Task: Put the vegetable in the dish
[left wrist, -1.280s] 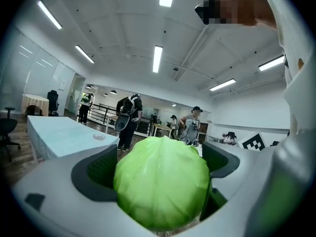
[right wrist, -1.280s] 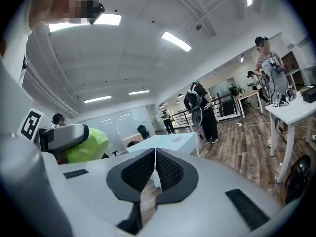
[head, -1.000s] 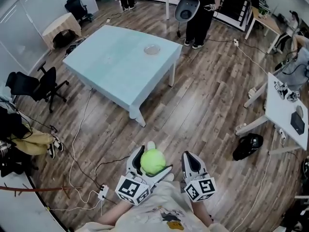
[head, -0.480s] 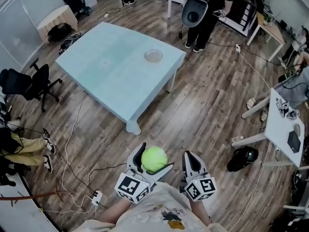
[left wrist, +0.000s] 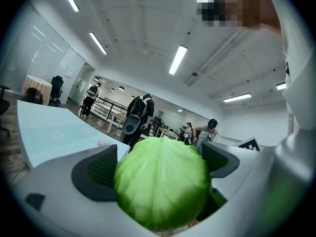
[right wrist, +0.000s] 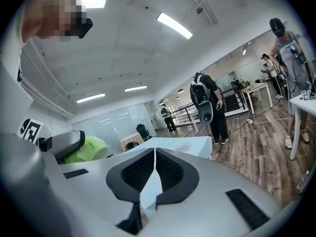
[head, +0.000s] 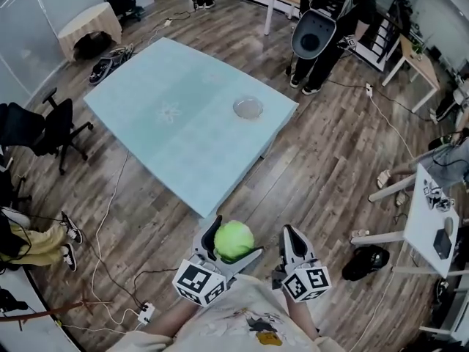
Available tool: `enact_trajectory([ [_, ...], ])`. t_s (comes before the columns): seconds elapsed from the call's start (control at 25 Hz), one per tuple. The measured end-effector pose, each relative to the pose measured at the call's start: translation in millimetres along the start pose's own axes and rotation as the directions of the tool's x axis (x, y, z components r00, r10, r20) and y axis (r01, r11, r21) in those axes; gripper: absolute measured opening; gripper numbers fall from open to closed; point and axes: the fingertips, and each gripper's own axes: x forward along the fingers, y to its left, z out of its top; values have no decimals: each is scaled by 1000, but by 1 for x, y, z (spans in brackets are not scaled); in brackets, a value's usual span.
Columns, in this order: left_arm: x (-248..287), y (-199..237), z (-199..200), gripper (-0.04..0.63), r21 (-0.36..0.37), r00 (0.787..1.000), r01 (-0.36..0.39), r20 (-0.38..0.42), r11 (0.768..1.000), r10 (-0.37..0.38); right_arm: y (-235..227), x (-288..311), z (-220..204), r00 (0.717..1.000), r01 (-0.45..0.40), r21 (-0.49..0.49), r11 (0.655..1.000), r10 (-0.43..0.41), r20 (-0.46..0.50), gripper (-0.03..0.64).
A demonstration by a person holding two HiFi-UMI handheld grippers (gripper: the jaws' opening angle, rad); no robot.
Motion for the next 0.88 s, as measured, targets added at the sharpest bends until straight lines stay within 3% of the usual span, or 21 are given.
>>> enact_trajectory([
  [0.2, 10, 44, 13, 545, -18, 1000, -4, 11, 1000, 5, 6, 47, -3, 1000, -1, -2, 1000, 1, -21, 29],
  [0.48, 30, 74, 22, 545, -38, 1000, -19, 13, 999, 20, 7, 95, 8, 999, -30, 12, 999, 31, -41, 29],
  [0.88, 82, 117, 33, 545, -31, 994, -110, 21, 993, 111, -24, 170, 26, 991, -116, 22, 993, 117, -59, 29],
])
